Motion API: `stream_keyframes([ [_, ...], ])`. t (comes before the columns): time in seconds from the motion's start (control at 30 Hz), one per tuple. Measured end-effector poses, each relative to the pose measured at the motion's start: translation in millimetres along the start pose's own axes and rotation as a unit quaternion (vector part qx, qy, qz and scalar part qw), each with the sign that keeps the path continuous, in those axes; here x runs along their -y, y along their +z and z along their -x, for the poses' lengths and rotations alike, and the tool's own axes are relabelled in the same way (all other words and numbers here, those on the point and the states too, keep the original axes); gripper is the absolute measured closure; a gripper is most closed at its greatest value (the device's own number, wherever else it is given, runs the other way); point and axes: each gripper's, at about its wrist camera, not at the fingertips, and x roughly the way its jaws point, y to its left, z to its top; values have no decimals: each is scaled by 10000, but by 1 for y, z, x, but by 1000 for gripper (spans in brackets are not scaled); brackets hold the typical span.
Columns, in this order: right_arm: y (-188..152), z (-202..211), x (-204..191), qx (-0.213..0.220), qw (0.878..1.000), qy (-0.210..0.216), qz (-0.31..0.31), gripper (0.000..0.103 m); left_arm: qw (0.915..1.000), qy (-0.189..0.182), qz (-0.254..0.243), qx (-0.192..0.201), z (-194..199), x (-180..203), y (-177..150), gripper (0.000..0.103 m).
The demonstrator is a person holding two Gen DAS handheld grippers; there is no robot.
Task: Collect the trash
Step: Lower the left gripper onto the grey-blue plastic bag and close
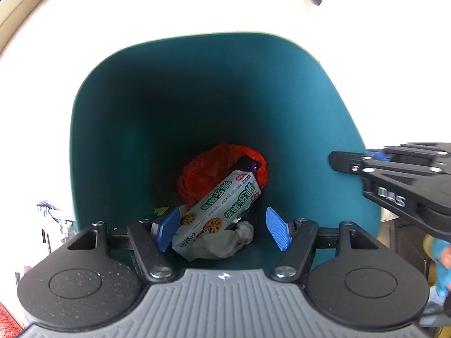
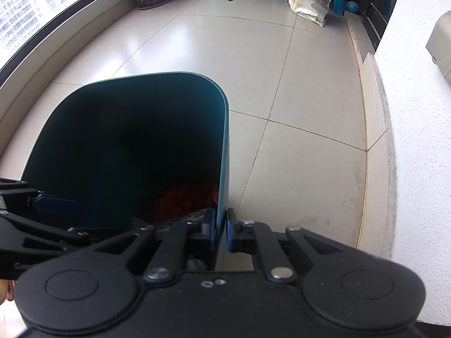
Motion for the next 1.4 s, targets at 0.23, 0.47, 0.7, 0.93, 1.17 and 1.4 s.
stream_keyframes([
  [0.23, 0, 0, -1, -3, 10000, -21, 15, 96, 9980, 49, 38, 629, 50, -10, -11, 36],
  [0.47, 0, -1, -3, -11, 10000, -50, 26, 96, 9913, 146, 430, 1235, 112, -67, -21, 27],
  [0.7, 1, -1, -5, -21, 9999, -97, 53, 95, 9846, 646, 1144, 1150, 113, -150, -35, 25],
  [0.93, 0, -1, -7, -35, 9997, -194, 148, 95, 9761, 1020, 1803, 663, 46, -207, -41, 25],
  [1.17, 0, -5, -10, -124, 9993, -231, 259, 95, 9637, 1090, 2431, 195, -23, -259, -46, 25],
  [1.4, 0, -10, -14, -164, 9989, -289, 341, 94, 9521, 972, 2894, -159, -81, -296, -53, 25],
])
